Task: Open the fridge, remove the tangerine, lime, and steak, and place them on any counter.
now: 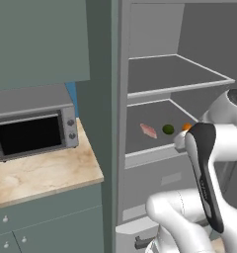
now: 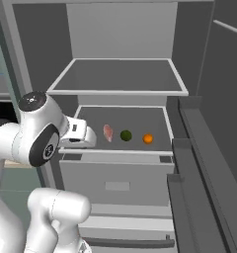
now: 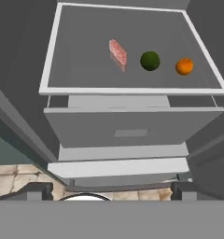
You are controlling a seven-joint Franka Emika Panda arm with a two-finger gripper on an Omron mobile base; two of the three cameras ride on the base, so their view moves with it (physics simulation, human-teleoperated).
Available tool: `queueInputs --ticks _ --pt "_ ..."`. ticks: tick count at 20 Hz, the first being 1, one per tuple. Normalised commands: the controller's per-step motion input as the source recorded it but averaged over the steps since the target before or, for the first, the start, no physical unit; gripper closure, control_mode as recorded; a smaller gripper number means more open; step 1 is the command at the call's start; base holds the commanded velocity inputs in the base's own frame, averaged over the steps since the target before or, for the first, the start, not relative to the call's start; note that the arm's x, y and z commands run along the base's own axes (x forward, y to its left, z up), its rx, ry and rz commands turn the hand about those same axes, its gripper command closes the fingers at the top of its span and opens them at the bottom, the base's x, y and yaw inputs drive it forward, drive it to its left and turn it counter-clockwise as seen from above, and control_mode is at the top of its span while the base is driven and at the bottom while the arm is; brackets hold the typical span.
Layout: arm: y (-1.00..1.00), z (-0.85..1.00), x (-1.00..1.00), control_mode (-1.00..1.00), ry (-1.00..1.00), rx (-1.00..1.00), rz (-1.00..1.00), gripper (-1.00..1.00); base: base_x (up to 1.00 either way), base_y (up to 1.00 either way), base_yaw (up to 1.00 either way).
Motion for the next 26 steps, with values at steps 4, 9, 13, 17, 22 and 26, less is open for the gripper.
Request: queueInputs --ticks 4,9,13,17,22,26 --pt "0.0 -0.29 0.55 -1.0 0.09 0.08 0.04 -1.0 0.0 0.0 0.0" --pt "0.0 -0.11 0.49 -1.0 0.06 0.05 0.0 -1.0 0.0 0.0 0.0" --pt "0.0 -0.5 0.33 -1.0 0.0 0.0 0.0 -1.0 0.0 0.0 0.0" --pt "0.0 -0.31 0.4 -1.0 0.0 0.03 0.0 -1.0 0.0 0.0 0.0" --pt "0.0 -0.14 0.39 -1.0 0.0 0.07 0.0 -1.0 0.0 0.0 0.0" --pt "0.0 -0.2 0.28 -1.0 0.0 0.02 0.0 -1.0 0.0 0.0 0.0"
